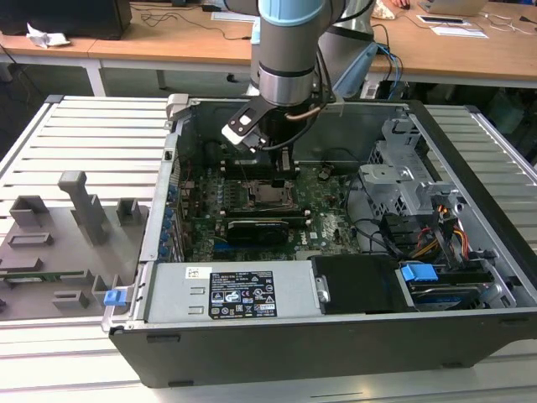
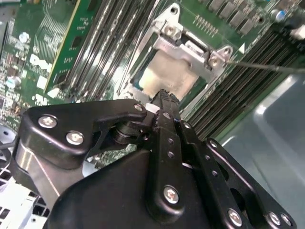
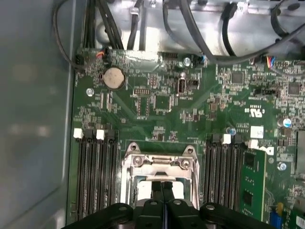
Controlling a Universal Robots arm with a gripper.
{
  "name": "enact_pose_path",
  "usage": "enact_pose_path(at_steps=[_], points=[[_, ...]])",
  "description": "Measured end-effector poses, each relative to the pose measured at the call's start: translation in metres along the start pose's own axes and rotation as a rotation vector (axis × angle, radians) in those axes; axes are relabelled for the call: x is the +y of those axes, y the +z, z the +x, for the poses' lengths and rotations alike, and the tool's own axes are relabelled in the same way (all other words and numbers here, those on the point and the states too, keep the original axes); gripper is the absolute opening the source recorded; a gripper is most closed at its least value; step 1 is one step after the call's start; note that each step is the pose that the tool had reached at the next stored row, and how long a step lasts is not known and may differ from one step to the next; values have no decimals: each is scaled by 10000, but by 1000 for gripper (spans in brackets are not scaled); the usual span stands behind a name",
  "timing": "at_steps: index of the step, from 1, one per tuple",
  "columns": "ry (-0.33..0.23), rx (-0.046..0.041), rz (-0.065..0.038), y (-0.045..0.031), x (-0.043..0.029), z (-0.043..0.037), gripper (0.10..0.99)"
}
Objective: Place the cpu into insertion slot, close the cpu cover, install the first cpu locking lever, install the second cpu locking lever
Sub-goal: 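Close the cpu cover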
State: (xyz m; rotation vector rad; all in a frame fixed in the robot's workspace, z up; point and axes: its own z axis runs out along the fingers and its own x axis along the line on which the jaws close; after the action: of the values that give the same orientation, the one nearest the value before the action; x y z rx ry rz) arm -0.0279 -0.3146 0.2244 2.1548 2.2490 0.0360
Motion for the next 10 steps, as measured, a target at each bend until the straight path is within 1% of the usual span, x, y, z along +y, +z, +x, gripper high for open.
enact_pose_path(at_steps=[2, 7, 10], points=[[1, 2, -1, 4, -72, 4, 106], [2, 2, 2, 14, -114, 5, 106], [1, 9, 0, 17, -122, 5, 106]])
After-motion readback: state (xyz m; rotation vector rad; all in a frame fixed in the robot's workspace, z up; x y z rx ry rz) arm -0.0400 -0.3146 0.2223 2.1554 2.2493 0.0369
